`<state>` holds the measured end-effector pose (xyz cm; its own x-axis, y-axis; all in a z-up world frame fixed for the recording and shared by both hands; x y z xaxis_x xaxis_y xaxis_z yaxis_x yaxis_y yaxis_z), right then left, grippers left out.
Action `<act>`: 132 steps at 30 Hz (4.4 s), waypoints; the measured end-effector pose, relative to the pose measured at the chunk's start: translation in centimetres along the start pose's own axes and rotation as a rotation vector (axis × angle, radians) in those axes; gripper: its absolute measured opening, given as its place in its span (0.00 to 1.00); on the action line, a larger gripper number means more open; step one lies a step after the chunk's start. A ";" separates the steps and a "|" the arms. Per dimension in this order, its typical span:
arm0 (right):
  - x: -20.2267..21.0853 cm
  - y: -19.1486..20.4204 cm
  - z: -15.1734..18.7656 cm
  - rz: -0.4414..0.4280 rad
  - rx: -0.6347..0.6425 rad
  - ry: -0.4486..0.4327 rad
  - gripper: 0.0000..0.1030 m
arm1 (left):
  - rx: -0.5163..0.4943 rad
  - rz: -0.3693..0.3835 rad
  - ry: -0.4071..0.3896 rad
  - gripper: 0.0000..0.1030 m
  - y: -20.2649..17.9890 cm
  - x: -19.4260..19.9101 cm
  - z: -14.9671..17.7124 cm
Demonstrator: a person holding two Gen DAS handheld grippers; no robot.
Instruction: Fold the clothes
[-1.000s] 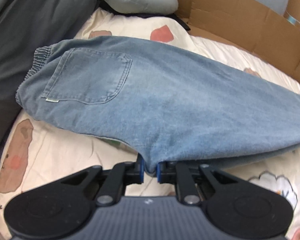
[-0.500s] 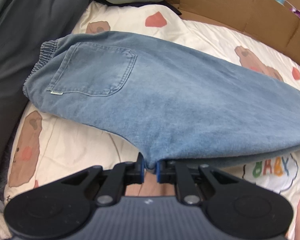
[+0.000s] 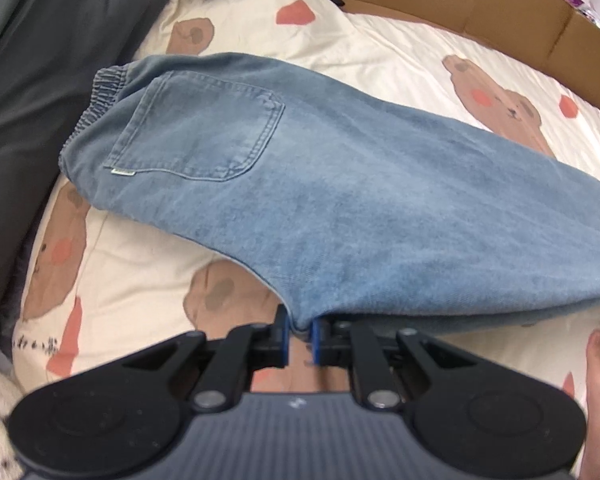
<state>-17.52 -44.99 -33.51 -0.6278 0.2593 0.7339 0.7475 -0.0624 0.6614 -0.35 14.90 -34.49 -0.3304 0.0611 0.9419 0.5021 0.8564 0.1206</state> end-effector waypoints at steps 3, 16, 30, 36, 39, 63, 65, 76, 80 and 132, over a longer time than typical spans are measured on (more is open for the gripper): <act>1.5 -1.6 0.4 0.017 0.013 0.002 0.06 | -0.005 0.003 0.012 0.10 -0.1 0.0 0.2; 5.5 -9.0 2.3 0.131 -0.004 0.044 0.06 | -0.011 0.014 0.045 0.10 0.8 -1.1 -1.4; 6.3 -11.8 2.9 0.179 0.001 0.055 0.06 | -0.019 0.043 0.042 0.10 2.7 -2.0 -3.9; 5.9 -13.3 2.7 0.190 -0.034 0.072 0.06 | -0.045 0.041 0.078 0.10 2.5 -3.3 -3.8; 4.9 -14.7 2.9 0.199 -0.090 0.075 0.07 | -0.034 0.044 0.103 0.10 2.3 -4.3 -3.6; 6.2 -9.6 2.9 0.208 0.272 0.059 0.30 | 0.035 0.033 0.006 0.29 5.5 2.5 -7.6; 5.0 -8.9 3.3 0.210 0.318 0.076 0.30 | 0.033 0.033 0.002 0.30 5.6 2.0 -8.0; -0.4 -8.9 2.8 0.337 0.455 0.044 0.26 | 0.040 0.037 0.001 0.32 6.4 -2.1 -10.5; -1.0 -8.9 2.2 0.375 0.494 0.032 0.22 | 0.037 0.038 0.001 0.32 6.9 -3.9 -11.4; -5.6 -3.1 -1.4 0.482 0.601 -0.049 0.31 | 0.294 -0.091 -0.072 0.29 27.2 -9.9 -23.5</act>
<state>-16.60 -47.57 -39.51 -0.2032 0.3798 0.9025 0.9342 0.3511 0.0625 35.34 25.50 -33.18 -0.4247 0.0047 0.9053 0.2188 0.9709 0.0976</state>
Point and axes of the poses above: each gripper's, at about its wrist camera, not at the fingertips, and x roughly against the way its jaws point, y to its left, z to its underside, the point moved 4 cm from there along -x, roughly the way its jaws point, and after that the axes turned 13 degrees about -x, right-handed, at the moved point
